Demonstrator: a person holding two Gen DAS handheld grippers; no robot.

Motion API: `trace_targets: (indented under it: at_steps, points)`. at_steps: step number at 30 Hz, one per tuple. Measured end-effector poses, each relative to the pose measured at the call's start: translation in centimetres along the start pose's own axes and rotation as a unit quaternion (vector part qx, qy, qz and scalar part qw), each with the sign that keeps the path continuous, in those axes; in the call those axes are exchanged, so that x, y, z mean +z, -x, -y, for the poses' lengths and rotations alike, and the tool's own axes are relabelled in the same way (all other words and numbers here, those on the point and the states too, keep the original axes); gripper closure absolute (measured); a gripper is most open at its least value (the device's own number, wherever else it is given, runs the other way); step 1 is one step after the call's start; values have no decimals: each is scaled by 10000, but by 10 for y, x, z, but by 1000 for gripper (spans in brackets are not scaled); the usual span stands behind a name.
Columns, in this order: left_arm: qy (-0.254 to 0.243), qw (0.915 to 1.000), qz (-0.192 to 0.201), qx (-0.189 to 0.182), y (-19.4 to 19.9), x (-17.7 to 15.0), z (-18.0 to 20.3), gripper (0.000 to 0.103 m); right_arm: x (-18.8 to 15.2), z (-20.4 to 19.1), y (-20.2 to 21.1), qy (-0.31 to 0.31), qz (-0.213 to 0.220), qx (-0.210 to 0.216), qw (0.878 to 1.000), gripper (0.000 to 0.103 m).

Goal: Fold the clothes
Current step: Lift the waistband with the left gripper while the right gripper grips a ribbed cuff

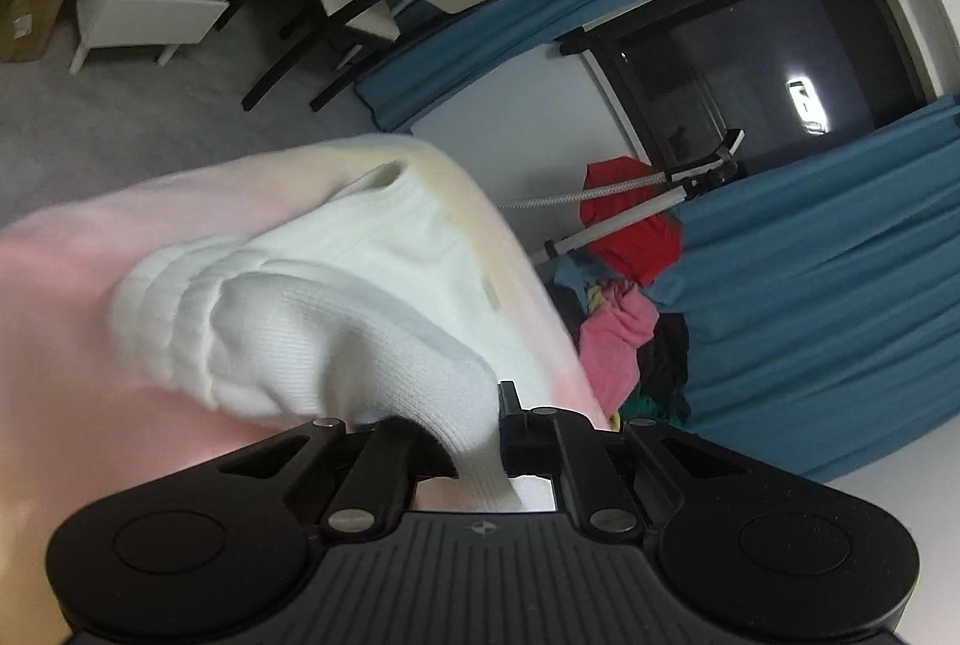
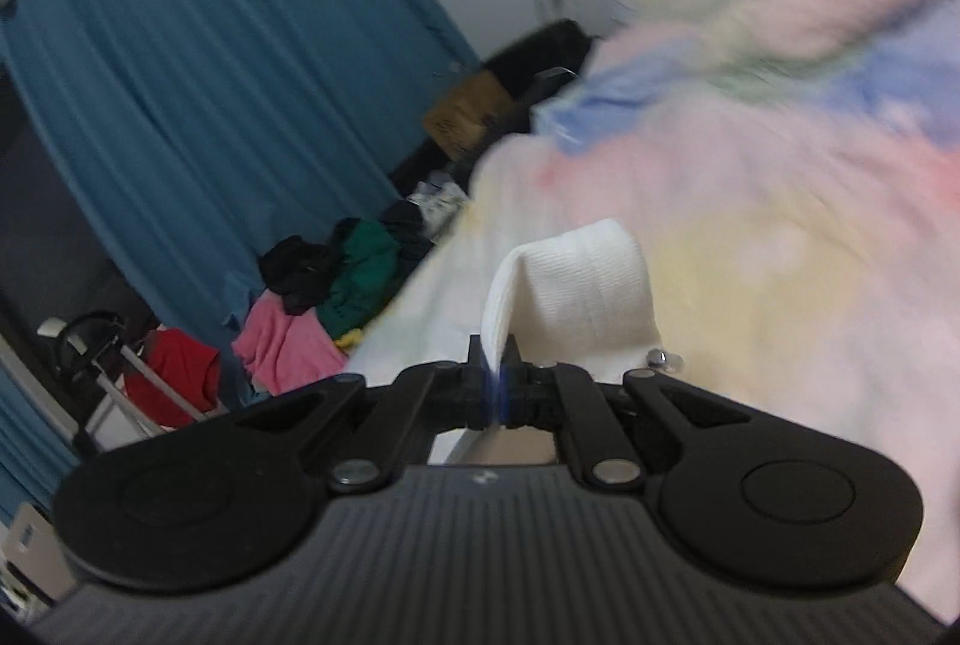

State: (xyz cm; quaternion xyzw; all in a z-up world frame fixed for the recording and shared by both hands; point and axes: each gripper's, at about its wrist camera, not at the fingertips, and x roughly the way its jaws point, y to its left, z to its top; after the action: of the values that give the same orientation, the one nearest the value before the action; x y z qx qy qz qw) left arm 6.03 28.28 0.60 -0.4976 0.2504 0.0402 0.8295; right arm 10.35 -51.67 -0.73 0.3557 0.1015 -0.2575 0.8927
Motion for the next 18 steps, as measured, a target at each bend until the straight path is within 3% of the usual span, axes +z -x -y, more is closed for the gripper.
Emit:
trace_targets:
  at_steps: [4, 8, 13, 15, 18]
  points:
    - [-56, 9995, 90, 285, -81, 36, 48, 94, 18, -66, -75, 520, 61, -106, 9986, 97]
    - [-364, 9966, 140, 720, -183, 60, 83, 93, 6, -110, -166, 1022, -27, -484, 9936, 97]
    - [-759, 9854, 139, 1515, -300, 55, 88, 92, -36, -118, -267, 1247, -341, -1009, 9865, 97]
    - [-884, 9823, 151, 1645, -328, 51, 80, 90, -55, -113, -293, 1412, -456, -1138, 9824, 97]
    - [-1200, 9804, 233, 1543, -347, 47, 75, 88, -74, -98, -322, 1401, -793, -1191, 9798, 94]
